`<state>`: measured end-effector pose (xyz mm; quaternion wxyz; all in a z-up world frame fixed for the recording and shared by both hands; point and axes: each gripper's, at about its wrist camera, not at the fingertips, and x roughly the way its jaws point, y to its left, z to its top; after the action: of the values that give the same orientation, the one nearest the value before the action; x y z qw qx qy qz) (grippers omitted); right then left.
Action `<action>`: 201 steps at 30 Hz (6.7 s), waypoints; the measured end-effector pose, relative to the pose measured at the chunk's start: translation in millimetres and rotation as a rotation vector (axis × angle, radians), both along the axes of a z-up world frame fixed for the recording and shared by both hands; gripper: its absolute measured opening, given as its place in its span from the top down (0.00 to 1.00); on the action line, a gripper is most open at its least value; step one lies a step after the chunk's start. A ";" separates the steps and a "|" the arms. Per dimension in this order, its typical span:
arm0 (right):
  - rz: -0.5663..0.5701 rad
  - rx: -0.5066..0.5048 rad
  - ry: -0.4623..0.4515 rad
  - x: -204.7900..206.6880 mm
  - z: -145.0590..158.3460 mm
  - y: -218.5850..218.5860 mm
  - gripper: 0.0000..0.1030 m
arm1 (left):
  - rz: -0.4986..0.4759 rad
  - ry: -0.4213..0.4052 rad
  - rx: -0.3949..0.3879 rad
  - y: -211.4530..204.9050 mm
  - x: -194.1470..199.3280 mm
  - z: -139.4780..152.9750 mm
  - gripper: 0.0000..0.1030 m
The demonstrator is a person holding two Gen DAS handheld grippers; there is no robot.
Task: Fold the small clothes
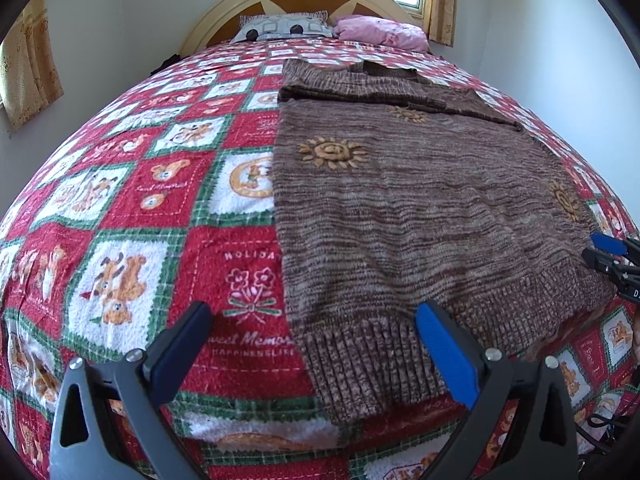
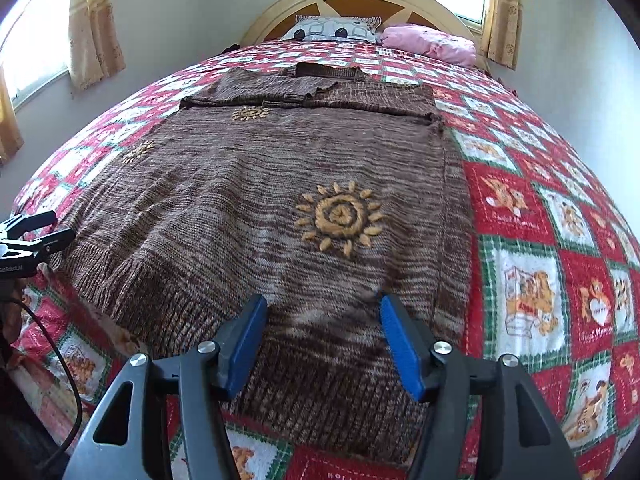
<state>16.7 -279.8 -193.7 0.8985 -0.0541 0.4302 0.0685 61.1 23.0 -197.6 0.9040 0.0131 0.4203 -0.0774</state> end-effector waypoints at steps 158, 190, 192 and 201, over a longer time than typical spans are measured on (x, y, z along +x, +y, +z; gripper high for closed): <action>-0.207 0.215 0.078 232.0 13.8 -106.6 0.33 | 0.093 -0.001 0.107 1.1 247.8 6.3 0.36; -0.248 0.008 0.067 254.4 1.3 -44.5 0.64 | 0.153 0.029 0.037 19.8 235.1 -0.6 0.09; -0.249 -0.002 0.056 246.3 0.4 -44.3 0.64 | 0.153 0.031 0.036 19.9 235.2 -0.8 0.09; -0.255 -0.001 0.018 232.4 -2.3 -45.5 0.64 | 0.149 0.044 0.040 18.3 227.0 -1.6 0.06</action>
<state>249.1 -325.3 -196.0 0.8959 0.0011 0.4419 -0.0461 288.1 41.3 -199.2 0.8974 -0.0019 0.4411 -0.0016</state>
